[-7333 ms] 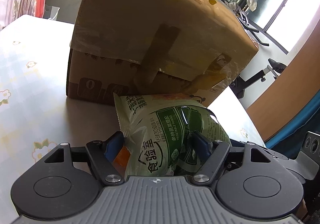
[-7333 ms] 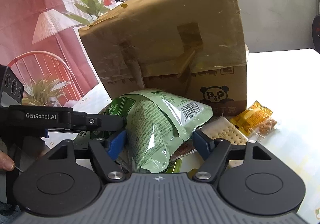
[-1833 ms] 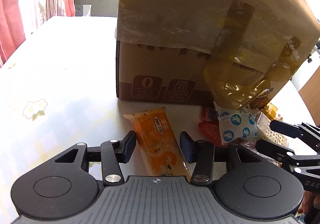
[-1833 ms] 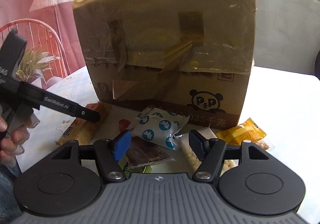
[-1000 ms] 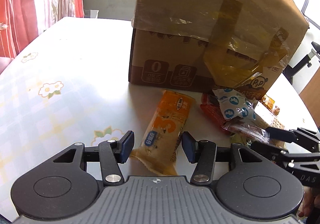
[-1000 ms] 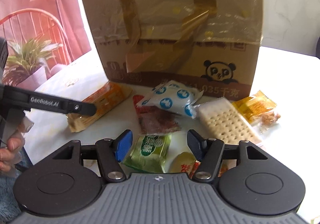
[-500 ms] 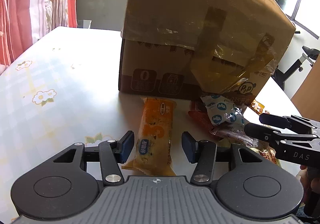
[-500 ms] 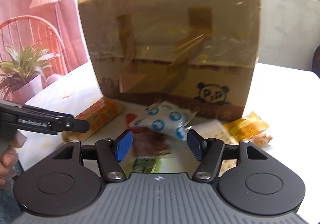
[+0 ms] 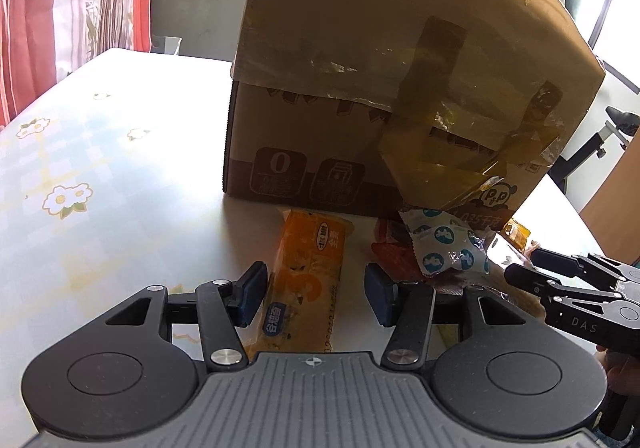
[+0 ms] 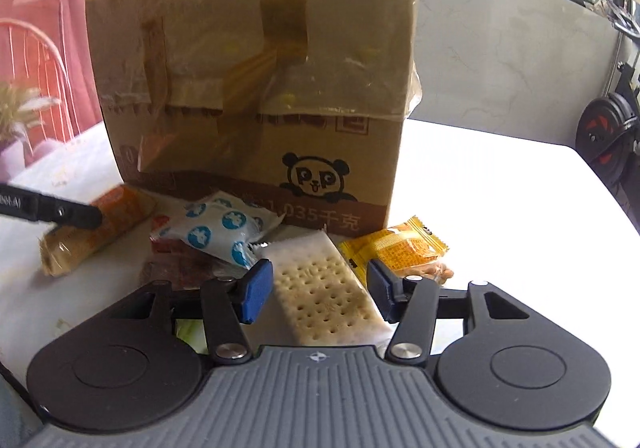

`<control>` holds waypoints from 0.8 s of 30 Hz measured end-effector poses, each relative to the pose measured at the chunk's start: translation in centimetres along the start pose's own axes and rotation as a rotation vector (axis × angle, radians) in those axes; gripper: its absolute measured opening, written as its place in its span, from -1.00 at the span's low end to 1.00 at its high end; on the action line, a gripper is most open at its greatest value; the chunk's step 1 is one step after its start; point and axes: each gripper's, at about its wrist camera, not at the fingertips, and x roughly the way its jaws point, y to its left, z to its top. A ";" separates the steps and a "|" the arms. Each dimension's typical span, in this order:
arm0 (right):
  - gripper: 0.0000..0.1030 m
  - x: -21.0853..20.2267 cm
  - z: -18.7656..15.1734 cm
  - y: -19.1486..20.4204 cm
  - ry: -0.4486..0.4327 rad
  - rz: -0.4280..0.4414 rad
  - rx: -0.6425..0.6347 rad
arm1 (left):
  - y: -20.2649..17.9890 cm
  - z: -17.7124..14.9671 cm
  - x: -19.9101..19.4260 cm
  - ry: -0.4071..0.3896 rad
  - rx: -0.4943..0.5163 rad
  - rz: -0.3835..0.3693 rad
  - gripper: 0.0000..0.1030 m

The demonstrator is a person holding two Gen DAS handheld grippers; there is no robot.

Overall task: Organize snacks
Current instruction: 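Close the left tool on the orange wafer bar while the right tool grasps the cracker pack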

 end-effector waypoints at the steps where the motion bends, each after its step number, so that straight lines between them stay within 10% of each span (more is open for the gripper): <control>1: 0.08 0.1 -0.1 0.0 -0.004 0.004 -0.004 | 0.0 -0.1 0.1 0.002 0.004 0.003 0.10; 24: 0.20 1.4 -0.6 -1.0 0.049 0.082 0.027 | -1.3 -0.9 1.9 -0.007 0.088 0.081 0.10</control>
